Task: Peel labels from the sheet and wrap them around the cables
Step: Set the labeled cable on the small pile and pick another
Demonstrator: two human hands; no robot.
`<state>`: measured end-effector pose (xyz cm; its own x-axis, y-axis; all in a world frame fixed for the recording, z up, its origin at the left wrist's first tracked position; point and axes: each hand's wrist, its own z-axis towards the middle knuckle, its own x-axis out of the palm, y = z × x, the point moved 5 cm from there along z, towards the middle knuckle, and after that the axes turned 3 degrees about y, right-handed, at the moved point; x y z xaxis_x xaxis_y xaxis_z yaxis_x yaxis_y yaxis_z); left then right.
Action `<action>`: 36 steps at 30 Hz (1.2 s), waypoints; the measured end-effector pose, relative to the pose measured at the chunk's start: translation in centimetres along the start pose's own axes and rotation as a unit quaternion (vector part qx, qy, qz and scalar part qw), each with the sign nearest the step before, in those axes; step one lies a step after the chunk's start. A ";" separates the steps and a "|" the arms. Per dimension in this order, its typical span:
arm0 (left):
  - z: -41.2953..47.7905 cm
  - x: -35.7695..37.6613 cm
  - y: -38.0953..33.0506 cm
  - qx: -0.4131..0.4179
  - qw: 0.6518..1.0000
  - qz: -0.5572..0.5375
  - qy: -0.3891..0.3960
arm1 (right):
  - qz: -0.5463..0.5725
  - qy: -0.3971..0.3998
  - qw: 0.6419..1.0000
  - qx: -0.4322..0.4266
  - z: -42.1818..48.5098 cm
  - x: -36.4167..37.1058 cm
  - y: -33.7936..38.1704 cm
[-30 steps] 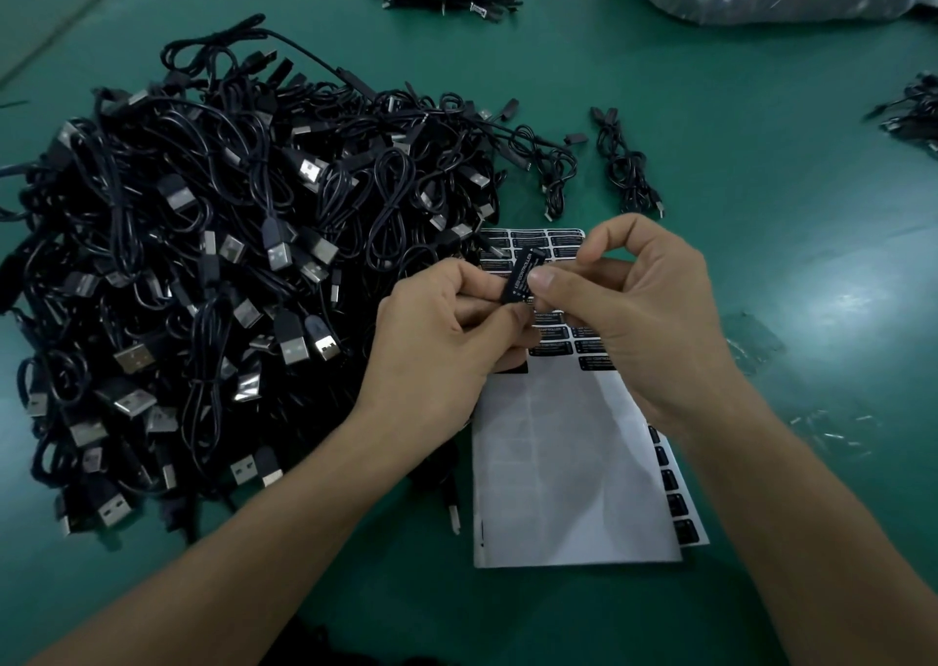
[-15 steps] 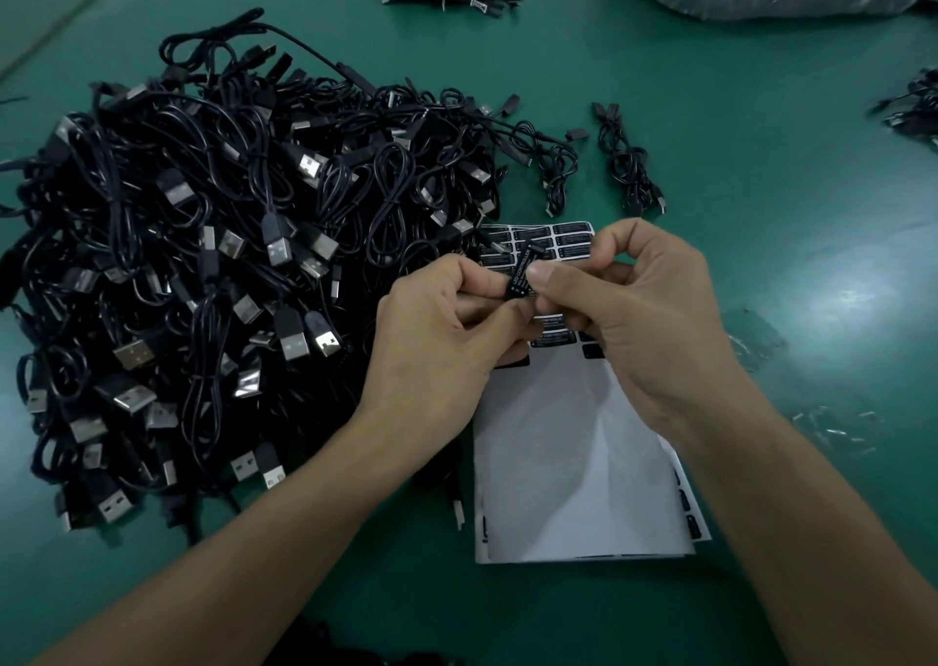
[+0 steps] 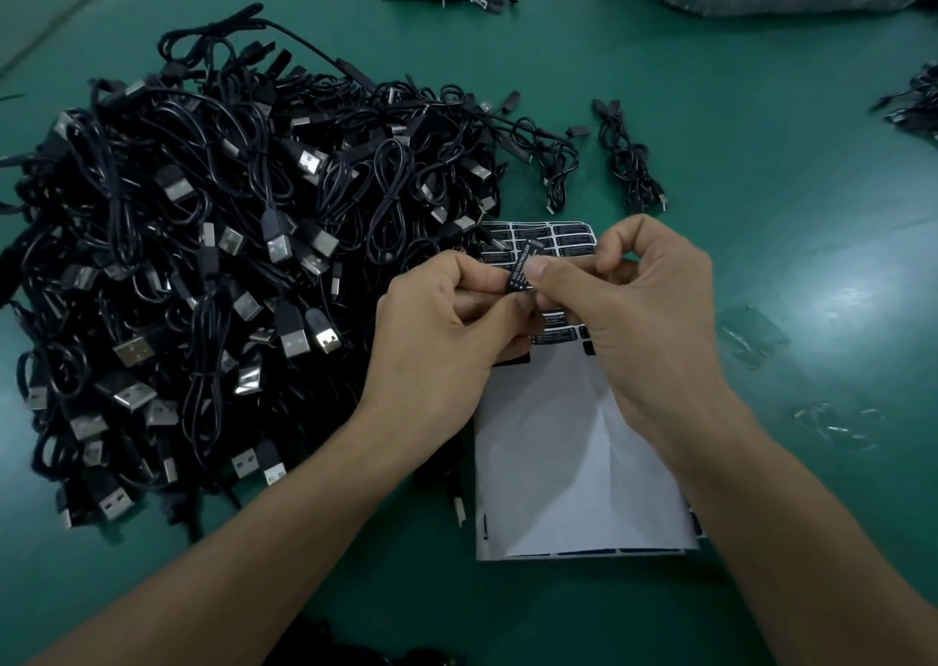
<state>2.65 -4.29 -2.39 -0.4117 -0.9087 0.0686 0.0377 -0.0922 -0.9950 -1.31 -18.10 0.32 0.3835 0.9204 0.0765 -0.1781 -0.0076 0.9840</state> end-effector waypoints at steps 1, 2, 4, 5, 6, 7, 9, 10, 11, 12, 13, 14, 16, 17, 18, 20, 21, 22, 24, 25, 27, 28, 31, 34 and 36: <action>0.0 0.0 0.0 0.001 1.000 0.001 -0.001 | -0.005 -0.003 1.000 -0.002 0.0 0.0 0.0; 0.0 0.0 0.0 0.001 1.000 0.001 -0.001 | -0.011 -0.006 1.000 -0.004 0.0 0.0 0.1; 0.0 -0.1 0.0 0.001 1.000 -0.002 -0.002 | -0.023 -0.012 1.000 -0.007 -0.1 0.0 0.1; 0.0 -0.1 0.0 0.001 1.000 -0.003 -0.002 | -0.031 -0.015 0.999 -0.009 -0.1 0.0 0.1; 0.0 -0.1 0.0 0.001 1.000 -0.004 -0.002 | -0.039 -0.020 0.999 -0.010 -0.1 0.0 0.1; 0.0 -0.1 0.1 0.001 1.000 -0.005 -0.003 | -0.047 -0.023 0.999 -0.010 -0.1 -0.1 0.1; 0.0 0.0 0.1 0.000 1.000 -0.006 -0.004 | -0.060 -0.028 0.998 -0.011 -0.1 -0.2 0.0; 0.0 0.0 0.1 0.000 1.000 -0.007 -0.004 | -0.064 -0.030 0.997 -0.012 -0.1 -0.2 -0.1; 0.0 0.0 0.1 0.001 1.000 -0.008 -0.003 | -0.067 -0.032 0.997 -0.012 -0.1 -0.3 -0.1; 0.0 0.0 0.1 0.002 1.000 -0.007 -0.003 | -0.070 -0.034 0.997 -0.012 -0.1 -0.3 -0.2; -0.1 0.0 0.1 0.003 1.000 -0.005 -0.003 | -0.074 -0.035 0.997 -0.012 -0.1 -0.3 -0.2; -0.1 0.0 0.1 0.005 1.000 -0.003 -0.003 | -0.077 -0.037 0.996 -0.013 0.0 -0.3 -0.2; -0.1 0.0 0.0 0.009 1.000 0.001 -0.003 | -0.083 -0.039 0.996 -0.013 0.0 -0.3 -0.2; -0.1 0.0 0.0 0.010 1.000 0.000 -0.004 | -0.086 -0.040 0.995 -0.012 0.0 -0.3 -0.3; -0.1 0.0 0.0 0.012 1.000 -0.001 -0.005 | -0.087 -0.041 0.995 -0.012 0.0 -0.3 -0.2; -0.1 0.1 -0.1 0.019 1.000 0.001 -0.005 | -0.087 -0.042 0.995 -0.013 0.0 -0.4 -0.3; -0.1 0.1 -0.1 0.022 1.000 0.003 -0.004 | -0.088 -0.043 0.995 -0.013 0.0 -0.4 -0.3; -0.2 0.1 -0.1 0.026 1.000 0.005 -0.004 | -0.090 -0.045 0.995 -0.014 0.1 -0.4 -0.3; -0.2 0.1 -0.2 0.029 1.000 0.004 -0.002 | -0.094 -0.048 0.994 -0.014 0.1 -0.5 -0.3; -0.2 0.1 -0.2 0.029 1.000 0.002 -0.002 | -0.095 -0.049 0.994 -0.015 0.1 -0.5 -0.3; -0.2 0.1 -0.2 0.032 0.999 0.002 -0.001 | -0.100 -0.050 0.994 -0.019 0.1 -0.5 -0.4; -0.2 0.1 -0.2 0.033 0.999 0.003 -0.002 | -0.102 -0.050 0.993 -0.021 0.1 -0.5 -0.4; -0.3 0.1 -0.3 0.039 0.999 0.006 -0.003 | -0.107 -0.054 0.992 -0.023 0.1 -0.5 -0.3; -0.4 0.2 -0.4 0.045 0.999 0.007 0.002 | -0.107 -0.055 0.992 -0.026 0.1 -0.5 -0.3; -0.4 0.3 -0.5 0.053 0.999 0.006 0.003 | -0.103 -0.054 0.993 -0.027 0.0 -0.4 -0.2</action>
<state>2.16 -4.32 -1.93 -0.4164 -0.9075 0.0562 0.1378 -0.1241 -0.9827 -1.38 -18.51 0.06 0.5110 0.8531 -0.1052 -0.1335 0.1996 0.9707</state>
